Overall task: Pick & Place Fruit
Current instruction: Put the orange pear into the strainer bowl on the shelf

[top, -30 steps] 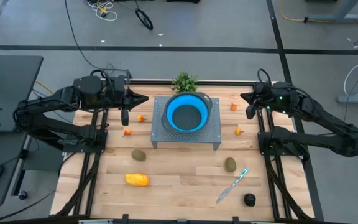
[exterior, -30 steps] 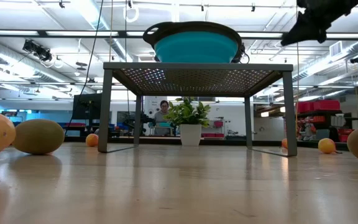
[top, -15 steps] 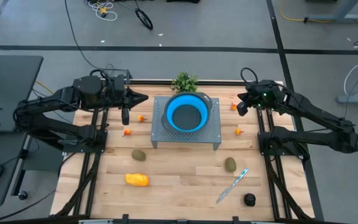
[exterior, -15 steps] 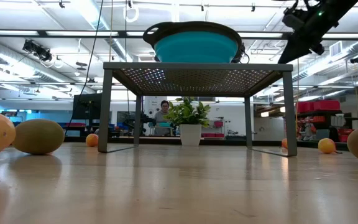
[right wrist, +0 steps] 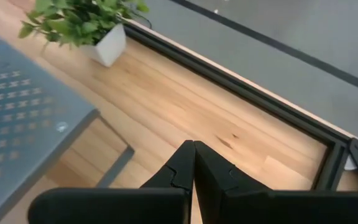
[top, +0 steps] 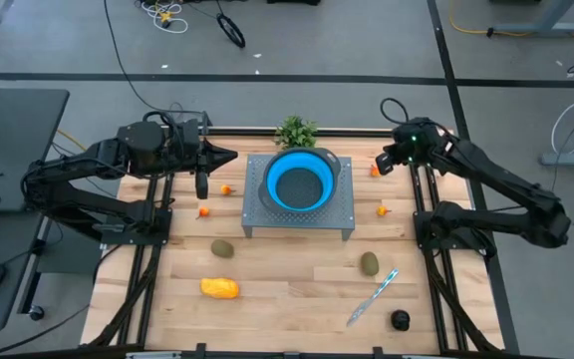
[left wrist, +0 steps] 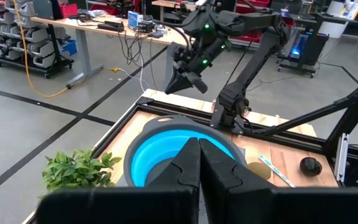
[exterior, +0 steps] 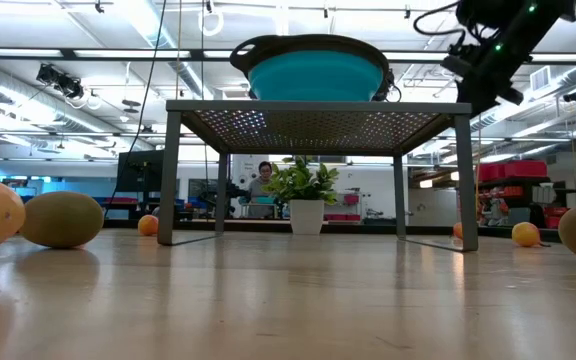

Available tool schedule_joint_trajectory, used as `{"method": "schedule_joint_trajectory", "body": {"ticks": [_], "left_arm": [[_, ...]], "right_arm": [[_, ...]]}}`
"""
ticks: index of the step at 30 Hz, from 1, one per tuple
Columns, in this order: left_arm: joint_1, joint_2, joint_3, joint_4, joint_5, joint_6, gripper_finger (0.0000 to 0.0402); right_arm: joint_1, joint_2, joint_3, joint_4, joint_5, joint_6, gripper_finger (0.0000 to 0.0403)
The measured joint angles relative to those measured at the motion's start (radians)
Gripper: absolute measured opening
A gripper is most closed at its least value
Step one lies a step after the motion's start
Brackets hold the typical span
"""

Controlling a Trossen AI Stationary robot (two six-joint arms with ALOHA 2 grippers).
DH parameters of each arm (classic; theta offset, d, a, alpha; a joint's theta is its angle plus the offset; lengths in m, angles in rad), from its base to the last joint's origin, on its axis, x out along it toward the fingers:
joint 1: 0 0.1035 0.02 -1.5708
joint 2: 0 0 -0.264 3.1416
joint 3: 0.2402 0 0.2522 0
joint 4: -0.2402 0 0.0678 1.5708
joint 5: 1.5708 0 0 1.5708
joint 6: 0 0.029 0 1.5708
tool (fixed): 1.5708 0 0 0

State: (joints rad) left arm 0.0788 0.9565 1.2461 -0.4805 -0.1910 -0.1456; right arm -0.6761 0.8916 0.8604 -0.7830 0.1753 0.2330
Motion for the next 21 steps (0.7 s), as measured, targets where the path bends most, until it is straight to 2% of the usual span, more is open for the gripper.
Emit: {"method": "schedule_joint_trajectory", "body": {"ticks": [9,18,21], "left_arm": [[0.000,0.000,0.000,0.000,-0.001,0.000,0.0003],[0.000,0.000,0.000,0.000,-0.008,0.000,0.0005],[0.000,0.000,0.000,0.000,-0.008,0.000,0.0004]], "right_arm": [[-0.114,0.024,0.000,0.001,-0.069,-0.037,0.0015],[-0.138,0.028,0.000,-0.008,-0.083,0.073,0.0015],[-0.138,0.049,0.000,-0.054,-0.128,0.086,0.0018]]}}
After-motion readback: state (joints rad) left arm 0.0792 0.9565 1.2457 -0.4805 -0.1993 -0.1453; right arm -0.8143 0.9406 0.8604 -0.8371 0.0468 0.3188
